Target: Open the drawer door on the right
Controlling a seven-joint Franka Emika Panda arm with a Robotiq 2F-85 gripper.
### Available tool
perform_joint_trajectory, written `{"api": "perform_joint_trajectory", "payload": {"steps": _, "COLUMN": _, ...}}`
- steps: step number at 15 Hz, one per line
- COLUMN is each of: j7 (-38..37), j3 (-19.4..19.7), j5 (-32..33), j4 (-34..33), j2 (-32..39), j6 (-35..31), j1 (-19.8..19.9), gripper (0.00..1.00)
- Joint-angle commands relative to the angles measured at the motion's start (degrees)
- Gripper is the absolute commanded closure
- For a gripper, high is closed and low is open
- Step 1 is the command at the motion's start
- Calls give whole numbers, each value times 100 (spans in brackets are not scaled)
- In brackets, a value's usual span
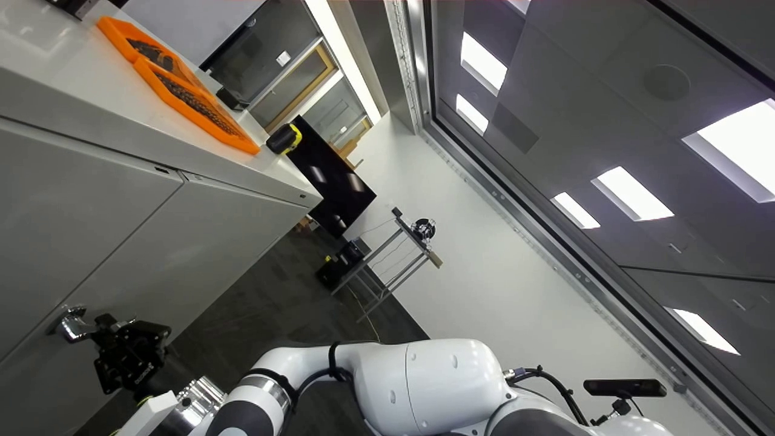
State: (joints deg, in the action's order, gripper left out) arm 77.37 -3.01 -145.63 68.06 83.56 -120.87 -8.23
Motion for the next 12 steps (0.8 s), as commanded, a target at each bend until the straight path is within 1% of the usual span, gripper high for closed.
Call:
{"api": "perform_joint_trajectory", "payload": {"steps": 1, "j7": 17, "j3": -15, "j5": -2, "j4": 181, "j2": -183, "j6": -27, "j1": -2, "gripper": 94}}
{"api": "perform_joint_trajectory", "payload": {"steps": 6, "j7": 28, "j3": 27, "j5": 116, "j4": 562, "j2": -376, "j6": 138, "j1": 103, "gripper": 94}}
{"api": "perform_joint_trajectory", "payload": {"steps": 12, "j7": 10, "j3": 116, "j5": 500, "j4": 1315, "j2": -755, "j6": 567, "j1": 371, "gripper": 94}}
